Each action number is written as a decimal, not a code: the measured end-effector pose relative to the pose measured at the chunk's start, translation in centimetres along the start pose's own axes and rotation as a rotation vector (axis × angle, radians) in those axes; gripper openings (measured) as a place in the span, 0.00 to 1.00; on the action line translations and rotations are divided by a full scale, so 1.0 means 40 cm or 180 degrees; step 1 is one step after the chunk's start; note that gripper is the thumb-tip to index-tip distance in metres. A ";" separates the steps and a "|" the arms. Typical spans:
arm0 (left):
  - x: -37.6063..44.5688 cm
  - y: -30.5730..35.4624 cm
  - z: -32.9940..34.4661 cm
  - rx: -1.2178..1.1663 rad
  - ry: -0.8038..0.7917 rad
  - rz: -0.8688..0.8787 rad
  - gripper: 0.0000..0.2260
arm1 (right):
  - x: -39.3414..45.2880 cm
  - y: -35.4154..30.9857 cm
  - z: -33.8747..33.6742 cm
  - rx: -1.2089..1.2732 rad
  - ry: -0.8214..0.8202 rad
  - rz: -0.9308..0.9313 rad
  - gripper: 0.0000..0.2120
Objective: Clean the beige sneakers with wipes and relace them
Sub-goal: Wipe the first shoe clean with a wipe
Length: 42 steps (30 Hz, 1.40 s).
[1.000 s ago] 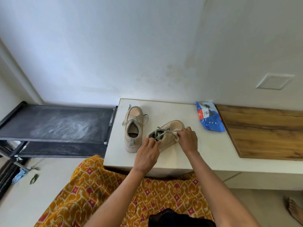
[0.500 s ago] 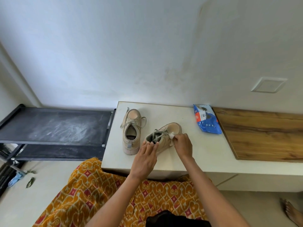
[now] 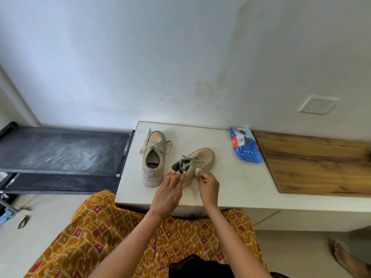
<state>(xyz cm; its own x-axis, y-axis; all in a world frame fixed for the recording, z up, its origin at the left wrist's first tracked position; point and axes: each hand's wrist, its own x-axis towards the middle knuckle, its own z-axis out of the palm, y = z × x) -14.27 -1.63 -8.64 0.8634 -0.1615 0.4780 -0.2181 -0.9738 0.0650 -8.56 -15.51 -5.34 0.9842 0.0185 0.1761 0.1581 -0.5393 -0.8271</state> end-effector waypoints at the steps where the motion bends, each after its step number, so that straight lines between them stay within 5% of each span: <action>1: 0.000 0.001 -0.003 0.0014 -0.0023 -0.0018 0.24 | 0.021 -0.001 -0.004 0.0009 0.0103 0.0121 0.06; 7: 0.000 0.003 0.000 -0.0027 -0.0098 -0.0062 0.23 | 0.002 -0.061 0.058 0.0309 0.0415 -0.0139 0.11; 12: 0.003 -0.007 0.005 0.0199 -0.0008 0.0074 0.22 | -0.011 0.039 0.026 -0.0470 0.0033 -0.0526 0.13; 15: 0.001 -0.012 0.008 0.0273 -0.0034 0.0069 0.22 | 0.066 0.058 -0.014 -0.0743 0.0076 -0.0050 0.12; 22: -0.001 -0.010 0.011 0.0353 -0.0030 0.0189 0.23 | 0.021 0.024 0.039 -0.0183 -0.0343 -0.0404 0.21; 26: -0.003 -0.022 0.014 0.0281 -0.0235 0.0168 0.23 | 0.056 0.092 -0.009 -0.1697 -0.0721 -0.0768 0.32; 29: 0.000 -0.021 0.008 0.0321 -0.0242 0.0139 0.23 | 0.147 0.078 -0.035 -0.1976 -0.1103 -0.0387 0.26; 34: -0.001 -0.016 0.007 0.0376 -0.0043 0.0196 0.22 | 0.145 0.011 -0.032 -0.0553 -0.1088 -0.0272 0.19; 42: 0.024 -0.031 -0.032 0.0346 0.0145 0.0295 0.16 | 0.134 0.090 -0.083 -0.1469 -0.0838 -0.0815 0.18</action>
<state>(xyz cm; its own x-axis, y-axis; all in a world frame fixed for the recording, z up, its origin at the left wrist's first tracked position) -13.75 -0.36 -7.14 0.8199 -0.2463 0.5169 -0.2432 -0.9671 -0.0751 -2.97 -20.12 -5.60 0.9153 0.3729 0.1523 0.4003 -0.7996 -0.4476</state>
